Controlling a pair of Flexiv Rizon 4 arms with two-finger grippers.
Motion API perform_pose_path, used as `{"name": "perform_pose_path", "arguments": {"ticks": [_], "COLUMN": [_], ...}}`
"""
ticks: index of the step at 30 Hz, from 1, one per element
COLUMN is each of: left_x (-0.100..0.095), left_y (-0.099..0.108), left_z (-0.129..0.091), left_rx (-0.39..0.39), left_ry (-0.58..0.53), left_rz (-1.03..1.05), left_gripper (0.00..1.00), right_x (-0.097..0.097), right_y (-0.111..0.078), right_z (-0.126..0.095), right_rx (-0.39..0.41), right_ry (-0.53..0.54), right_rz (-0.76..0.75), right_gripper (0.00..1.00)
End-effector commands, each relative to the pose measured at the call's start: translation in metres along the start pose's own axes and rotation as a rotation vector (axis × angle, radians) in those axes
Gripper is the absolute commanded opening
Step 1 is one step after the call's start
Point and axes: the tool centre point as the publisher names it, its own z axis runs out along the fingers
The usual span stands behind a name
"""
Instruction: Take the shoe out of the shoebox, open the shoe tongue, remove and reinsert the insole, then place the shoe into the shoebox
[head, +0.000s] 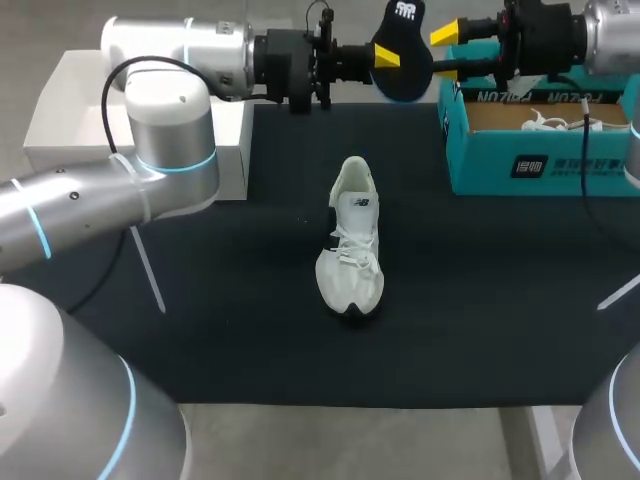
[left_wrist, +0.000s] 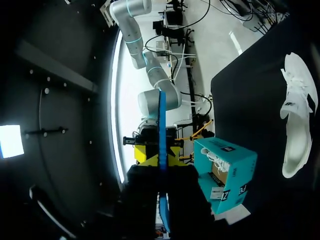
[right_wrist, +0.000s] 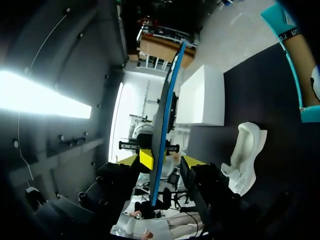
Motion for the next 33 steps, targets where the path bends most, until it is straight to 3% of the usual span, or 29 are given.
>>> {"name": "perform_pose_path", "arguments": {"ticks": [1,12,16,18,26,27,28,29,33], "left_x": [0.006,0.005,0.003,0.003,0.007,0.008,0.008,0.009,0.008], "left_y": [0.001,0.008,0.007,0.007,0.002,0.002,0.002,0.003,0.006], "left_z": [0.01,0.016,0.016,0.016,0.014,0.013,0.012,0.01,0.004], "left_rx": [-0.014,-0.028,-0.013,-0.012,-0.004,-0.003,0.003,0.007,0.004], "left_ry": [-0.02,-0.033,-0.024,-0.024,-0.016,-0.005,0.008,0.016,0.023], "left_rz": [0.007,0.036,0.047,0.047,0.041,0.047,0.053,0.049,0.058], "left_gripper": [0.0,0.0,0.0,0.0,0.0,0.19,0.56,1.0,1.0], "right_x": [-0.001,-0.003,-0.005,-0.006,-0.007,-0.007,-0.007,-0.008,-0.01], "right_y": [0.002,-0.002,-0.002,-0.002,-0.002,-0.002,-0.002,-0.002,-0.003], "right_z": [0.007,0.017,0.017,0.017,0.017,0.017,0.017,0.017,0.017], "right_rx": [0.008,0.02,0.016,0.014,0.005,0.003,0.001,0.0,-0.005], "right_ry": [-0.001,0.012,0.013,0.013,0.016,0.016,0.017,0.018,0.02], "right_rz": [0.009,0.03,0.036,0.038,0.041,0.041,0.041,0.041,0.045], "right_gripper": [0.47,0.36,0.15,0.0,0.0,0.0,0.0,0.0,0.0]}}
